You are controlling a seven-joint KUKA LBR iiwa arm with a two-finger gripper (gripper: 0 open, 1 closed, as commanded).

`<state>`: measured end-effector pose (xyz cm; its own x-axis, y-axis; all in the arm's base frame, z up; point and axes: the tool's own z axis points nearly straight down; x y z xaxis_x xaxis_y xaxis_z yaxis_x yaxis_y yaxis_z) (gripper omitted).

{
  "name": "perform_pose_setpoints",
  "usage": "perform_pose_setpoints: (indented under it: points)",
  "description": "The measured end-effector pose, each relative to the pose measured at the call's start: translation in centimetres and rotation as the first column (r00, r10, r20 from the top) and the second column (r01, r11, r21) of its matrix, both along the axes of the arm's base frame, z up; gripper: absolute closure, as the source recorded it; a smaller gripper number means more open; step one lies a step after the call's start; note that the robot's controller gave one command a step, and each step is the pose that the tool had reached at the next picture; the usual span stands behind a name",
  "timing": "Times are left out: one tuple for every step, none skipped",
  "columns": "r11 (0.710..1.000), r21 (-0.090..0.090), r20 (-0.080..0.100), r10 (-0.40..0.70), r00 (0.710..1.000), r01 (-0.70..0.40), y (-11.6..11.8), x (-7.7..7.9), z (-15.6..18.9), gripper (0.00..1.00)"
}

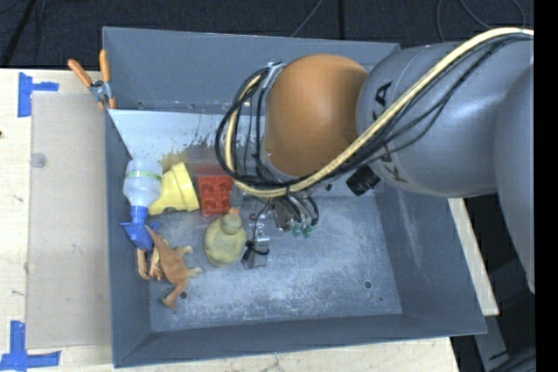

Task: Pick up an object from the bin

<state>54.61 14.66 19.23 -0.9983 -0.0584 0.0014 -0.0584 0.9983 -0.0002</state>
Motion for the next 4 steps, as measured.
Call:
perform_pose_setpoints:
  points:
    - [0.998,0.002,0.003,0.065,0.998,-0.065,6.8,1.2,-4.5,0.0]
    - [0.992,0.004,0.0,0.123,0.992,-0.123,4.1,-0.3,-8.9,0.0]
    - [0.995,-0.005,-0.006,0.097,0.995,-0.097,1.4,-0.9,-9.9,0.0]
    - [0.996,-0.004,-0.002,0.089,0.996,-0.089,2.6,-1.1,-9.8,0.0]
